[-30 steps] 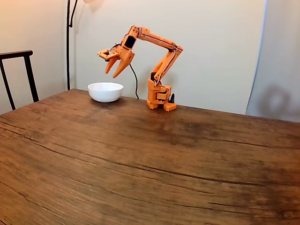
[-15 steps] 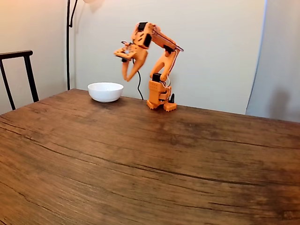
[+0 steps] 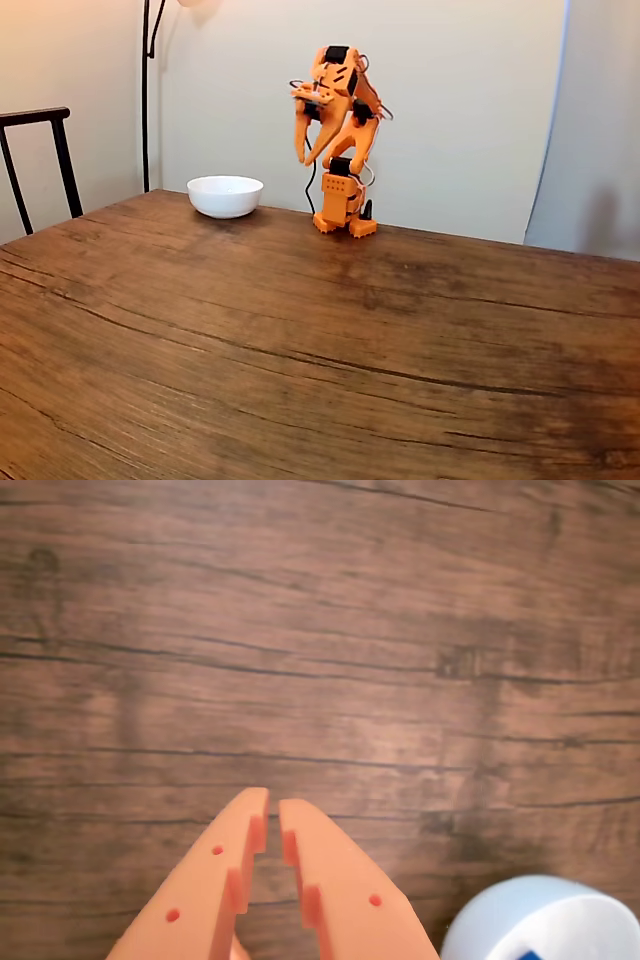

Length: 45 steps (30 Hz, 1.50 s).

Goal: Grasp the cube and drop it in the bowl

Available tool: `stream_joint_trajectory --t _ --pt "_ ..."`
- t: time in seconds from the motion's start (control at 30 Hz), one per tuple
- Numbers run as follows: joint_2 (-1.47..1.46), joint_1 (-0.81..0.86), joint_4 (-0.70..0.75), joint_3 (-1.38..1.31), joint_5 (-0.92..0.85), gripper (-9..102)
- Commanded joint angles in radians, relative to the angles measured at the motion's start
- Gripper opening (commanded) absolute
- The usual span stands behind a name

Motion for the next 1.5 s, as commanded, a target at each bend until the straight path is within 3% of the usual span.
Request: stream_joint_trajectory --t 0.0,0.2,0.43,0.97,1.47 --pt "0.100 -0.003 -0.011 0.026 0.002 -1" --pt "0.192 -0.006 -0.009 0.133 -0.009 -1" --pt "0.273 -0.138 -0.011 0.308 -0.112 -1" --pt "0.782 -0.222 -0.014 0.692 -0.224 -1" --pt "0.776 -0.261 -0.430 1.094 -0.288 -1"
